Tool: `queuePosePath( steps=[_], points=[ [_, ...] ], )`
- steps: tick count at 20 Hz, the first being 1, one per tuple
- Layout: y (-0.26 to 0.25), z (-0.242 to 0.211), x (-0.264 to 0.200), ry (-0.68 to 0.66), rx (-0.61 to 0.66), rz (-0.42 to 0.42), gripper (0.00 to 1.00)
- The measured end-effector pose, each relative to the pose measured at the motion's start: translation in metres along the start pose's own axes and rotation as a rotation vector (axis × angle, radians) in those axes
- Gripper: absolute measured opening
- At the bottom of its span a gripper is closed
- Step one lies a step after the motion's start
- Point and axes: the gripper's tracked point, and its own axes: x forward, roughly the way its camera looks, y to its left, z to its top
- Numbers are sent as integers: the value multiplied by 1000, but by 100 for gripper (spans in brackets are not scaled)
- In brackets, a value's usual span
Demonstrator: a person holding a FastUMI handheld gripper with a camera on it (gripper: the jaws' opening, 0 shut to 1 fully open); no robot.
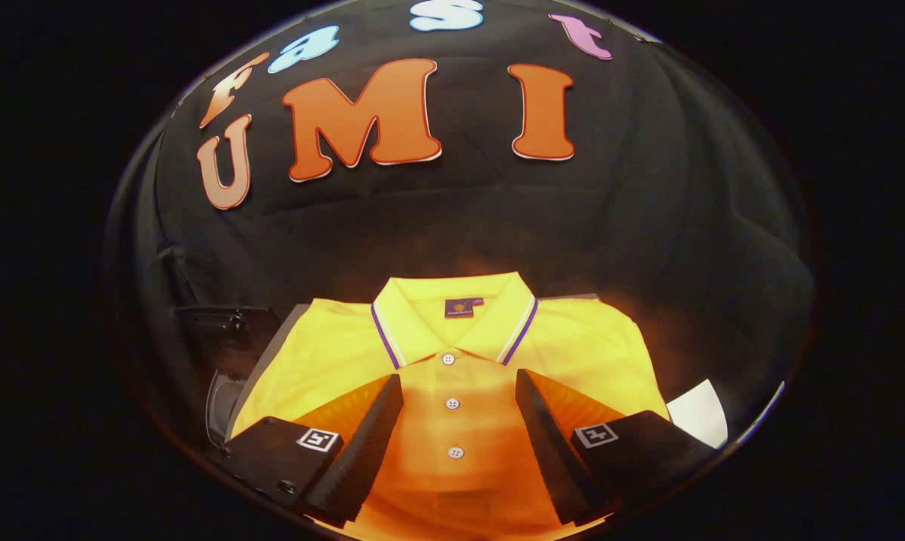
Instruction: Put the clothes into the washing machine and then close the washing machine lid.
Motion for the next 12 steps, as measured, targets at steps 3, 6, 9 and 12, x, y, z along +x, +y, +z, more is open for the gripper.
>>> queuePosePath(
  steps=[3, 6, 9, 12],
  points=[
    [0, -12, 3, 41, 14, -6, 99],
    [0, -12, 4, 50, 8, -15, 99],
    [3, -14, 4, 70, -8, -6, 90],
    [11, -13, 3, 97, -27, 21, 78]
  ],
)
